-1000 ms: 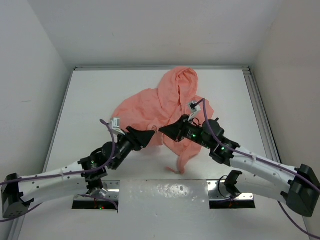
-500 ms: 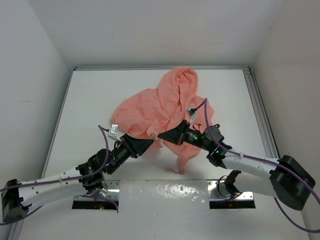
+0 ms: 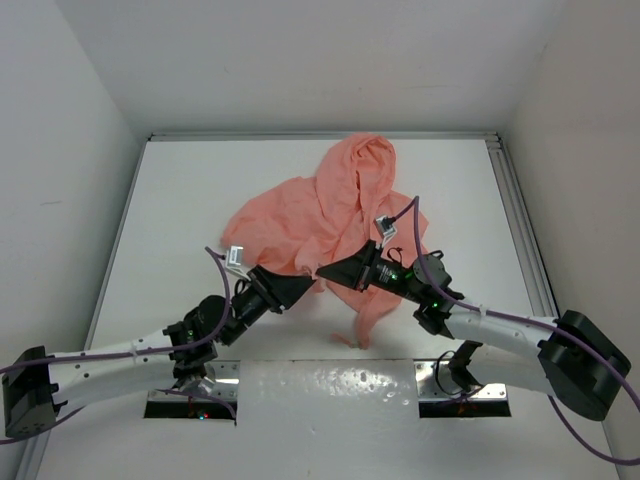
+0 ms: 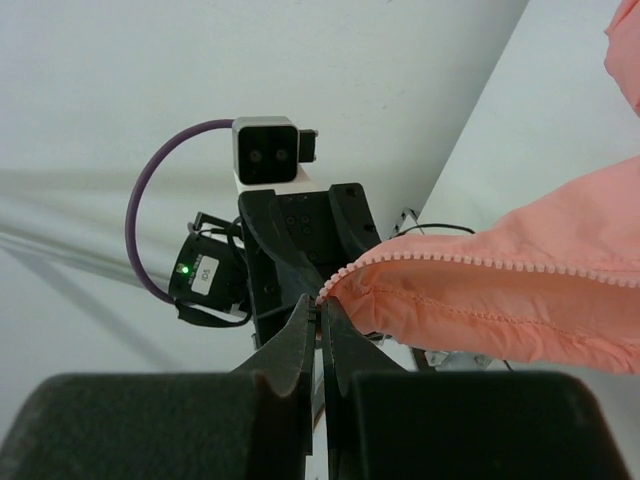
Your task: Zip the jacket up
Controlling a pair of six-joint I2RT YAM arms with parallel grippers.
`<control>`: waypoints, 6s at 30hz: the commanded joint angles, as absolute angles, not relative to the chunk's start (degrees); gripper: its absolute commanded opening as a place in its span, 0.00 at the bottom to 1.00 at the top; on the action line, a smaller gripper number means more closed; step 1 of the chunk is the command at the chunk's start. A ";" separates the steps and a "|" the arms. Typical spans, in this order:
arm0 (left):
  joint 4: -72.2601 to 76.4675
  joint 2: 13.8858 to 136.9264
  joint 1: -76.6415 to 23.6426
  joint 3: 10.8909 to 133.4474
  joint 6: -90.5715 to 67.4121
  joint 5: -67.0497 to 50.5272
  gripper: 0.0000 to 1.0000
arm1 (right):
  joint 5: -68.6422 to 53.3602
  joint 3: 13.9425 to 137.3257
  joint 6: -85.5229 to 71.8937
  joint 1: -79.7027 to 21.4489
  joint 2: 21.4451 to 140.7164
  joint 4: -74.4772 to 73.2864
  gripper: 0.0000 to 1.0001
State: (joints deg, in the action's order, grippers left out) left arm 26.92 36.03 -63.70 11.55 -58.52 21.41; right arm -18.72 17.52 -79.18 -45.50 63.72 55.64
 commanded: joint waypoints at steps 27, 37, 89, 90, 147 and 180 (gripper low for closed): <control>47.99 36.12 -64.16 5.71 -54.67 19.69 0.42 | -16.08 16.08 -78.49 -45.26 60.38 56.52 0.00; 50.44 42.98 -64.16 10.10 -53.18 17.93 0.45 | -17.93 16.17 -78.22 -45.26 60.64 56.87 0.00; 41.76 45.53 -64.16 16.61 -48.17 19.33 0.00 | -15.91 15.91 -73.40 -45.26 53.80 48.80 0.00; 41.31 44.66 -64.07 16.52 -47.73 19.94 0.00 | -15.82 16.00 -72.87 -45.26 53.27 47.74 0.00; 35.24 46.93 -62.84 19.60 -34.54 37.79 0.00 | 14.33 18.81 -63.46 -65.57 60.29 -14.33 0.43; 34.80 46.41 -59.85 19.34 -37.35 32.61 0.00 | 13.79 14.50 -59.17 -65.57 53.54 3.32 0.00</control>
State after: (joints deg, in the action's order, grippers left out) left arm 33.30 47.53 -60.75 19.40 -36.58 34.20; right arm 11.92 14.41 -63.26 -65.39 57.63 -6.11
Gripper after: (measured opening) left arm 0.008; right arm 0.009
